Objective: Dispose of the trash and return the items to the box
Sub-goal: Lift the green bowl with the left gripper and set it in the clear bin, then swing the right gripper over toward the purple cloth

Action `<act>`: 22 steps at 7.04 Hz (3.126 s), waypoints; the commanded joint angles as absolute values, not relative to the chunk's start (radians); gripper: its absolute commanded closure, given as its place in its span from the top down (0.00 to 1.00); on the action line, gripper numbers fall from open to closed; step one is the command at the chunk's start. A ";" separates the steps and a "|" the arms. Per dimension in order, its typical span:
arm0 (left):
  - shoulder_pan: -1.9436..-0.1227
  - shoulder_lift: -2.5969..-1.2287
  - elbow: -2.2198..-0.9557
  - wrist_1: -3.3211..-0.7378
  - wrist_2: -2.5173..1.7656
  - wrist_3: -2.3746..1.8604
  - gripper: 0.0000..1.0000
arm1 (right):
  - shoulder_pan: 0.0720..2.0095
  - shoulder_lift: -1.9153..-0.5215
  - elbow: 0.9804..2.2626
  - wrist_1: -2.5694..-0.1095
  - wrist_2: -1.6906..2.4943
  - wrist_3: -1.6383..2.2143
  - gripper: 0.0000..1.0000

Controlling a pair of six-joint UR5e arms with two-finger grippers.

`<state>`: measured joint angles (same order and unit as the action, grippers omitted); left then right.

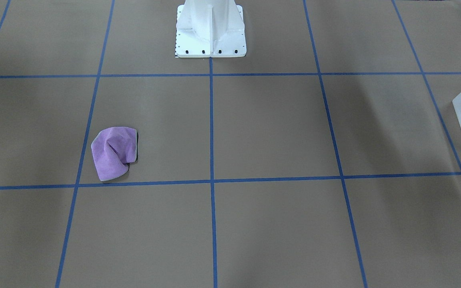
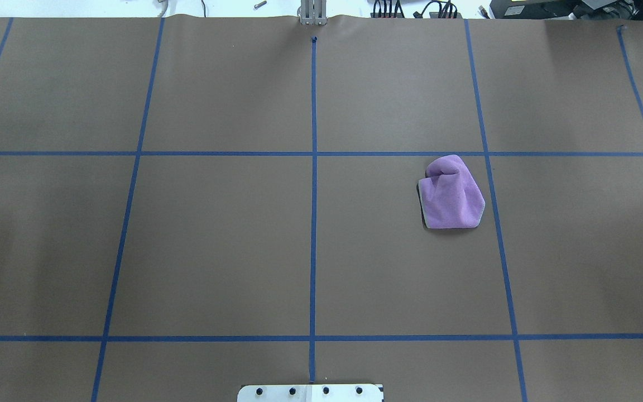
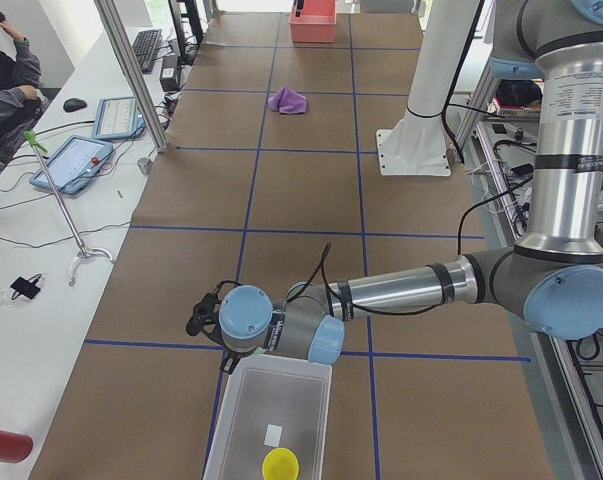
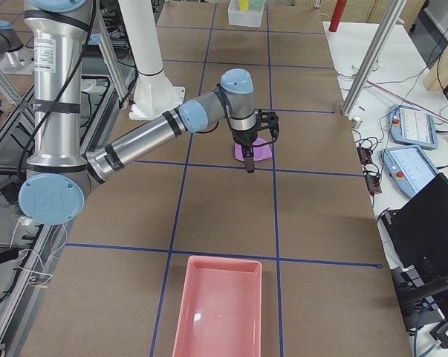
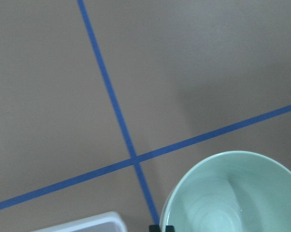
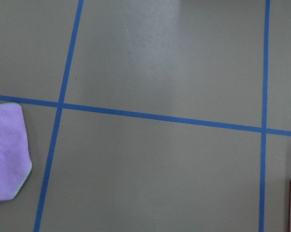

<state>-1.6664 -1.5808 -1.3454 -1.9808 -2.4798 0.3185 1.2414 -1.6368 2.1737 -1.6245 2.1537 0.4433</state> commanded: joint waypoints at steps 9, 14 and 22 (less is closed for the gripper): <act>-1.629 -1.634 -0.900 -2.387 -2.364 0.258 0.00 | 1.241 -1.637 2.174 -1.624 2.151 0.442 1.00; -1.583 -1.632 -0.923 -2.488 -2.397 0.182 0.98 | 1.241 -1.635 2.175 -1.624 2.152 0.443 1.00; -1.687 -1.414 -1.741 -1.614 -2.379 0.195 0.98 | 1.186 -1.587 2.178 -1.623 2.154 0.588 1.00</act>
